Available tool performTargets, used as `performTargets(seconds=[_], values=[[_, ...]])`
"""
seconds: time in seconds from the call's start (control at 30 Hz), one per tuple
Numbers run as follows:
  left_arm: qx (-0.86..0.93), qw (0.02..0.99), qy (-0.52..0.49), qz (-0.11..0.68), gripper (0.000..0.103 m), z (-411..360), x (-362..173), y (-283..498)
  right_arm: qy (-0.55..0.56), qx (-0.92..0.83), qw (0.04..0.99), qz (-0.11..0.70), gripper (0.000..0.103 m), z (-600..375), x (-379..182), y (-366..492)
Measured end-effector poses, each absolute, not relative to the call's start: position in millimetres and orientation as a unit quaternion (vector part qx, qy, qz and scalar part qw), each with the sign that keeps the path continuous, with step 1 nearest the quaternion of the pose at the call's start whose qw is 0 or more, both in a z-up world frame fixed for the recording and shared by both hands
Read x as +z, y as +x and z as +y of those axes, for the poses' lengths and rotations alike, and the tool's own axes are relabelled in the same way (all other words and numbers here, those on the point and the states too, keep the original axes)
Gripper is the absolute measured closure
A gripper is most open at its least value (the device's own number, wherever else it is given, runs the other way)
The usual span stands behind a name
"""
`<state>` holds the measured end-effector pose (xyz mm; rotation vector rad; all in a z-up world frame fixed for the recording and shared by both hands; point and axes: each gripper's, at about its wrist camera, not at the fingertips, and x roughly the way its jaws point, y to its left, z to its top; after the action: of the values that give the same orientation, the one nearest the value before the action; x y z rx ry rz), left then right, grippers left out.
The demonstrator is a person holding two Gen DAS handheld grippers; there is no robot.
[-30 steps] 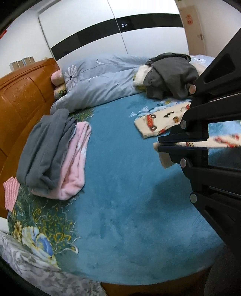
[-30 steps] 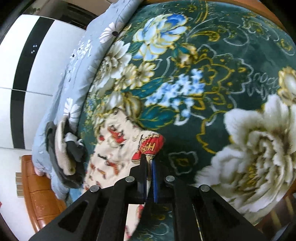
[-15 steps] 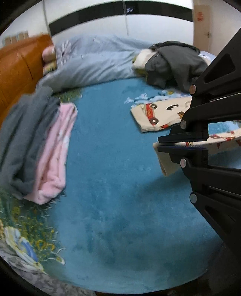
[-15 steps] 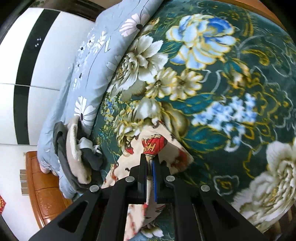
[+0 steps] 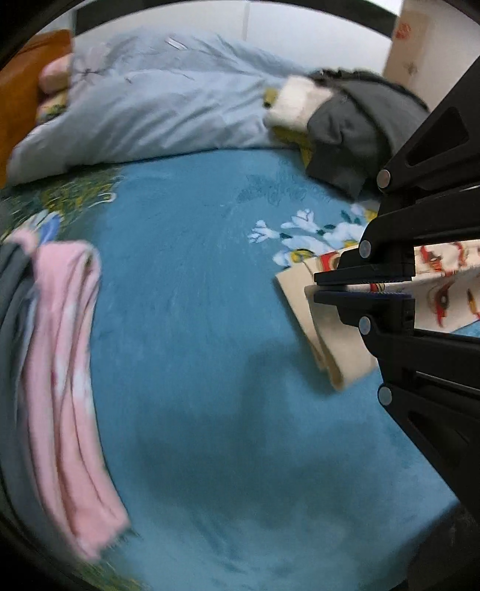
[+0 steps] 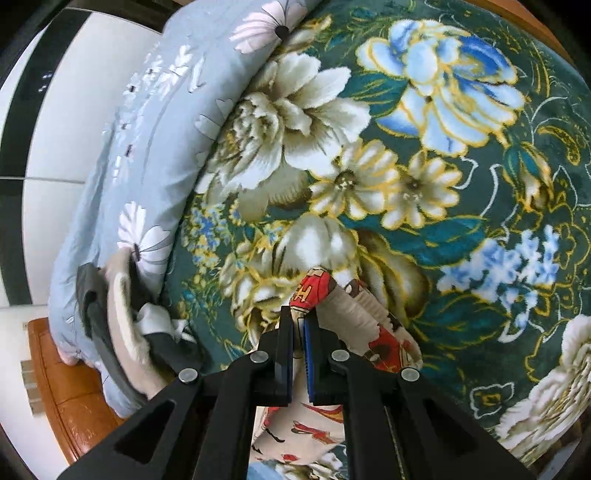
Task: Fold clothes
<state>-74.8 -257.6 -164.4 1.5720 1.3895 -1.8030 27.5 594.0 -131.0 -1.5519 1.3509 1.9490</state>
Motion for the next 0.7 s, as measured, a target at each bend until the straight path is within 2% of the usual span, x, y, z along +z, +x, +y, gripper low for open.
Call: performTargets(seconds=[0.3,0.4,0.5,0.7], values=[[-0.662,0.133,0.581,0.454,0.100,-242.4,-188.0,-122.7,-0.546,0.673,0.191,0.462,0.098,590.3,-144.1,10.3],[-0.687,0.098,0.588,0.415,0.098,-230.0,-184.3,-138.1,-0.544,0.678,0.199,0.452,0.098,587.5,-146.8,6.5],[-0.694,0.090,0.588,0.405,0.096,-234.1,-186.3,-135.0,-0.552,0.678,0.201,0.442,0.097,583.9,-152.1,2.5],[-0.712,0.080,0.536,0.446,0.093,-269.7,-183.5,-90.4,-0.553,0.694,0.194,0.419,0.095,580.2,-152.6,-2.9]])
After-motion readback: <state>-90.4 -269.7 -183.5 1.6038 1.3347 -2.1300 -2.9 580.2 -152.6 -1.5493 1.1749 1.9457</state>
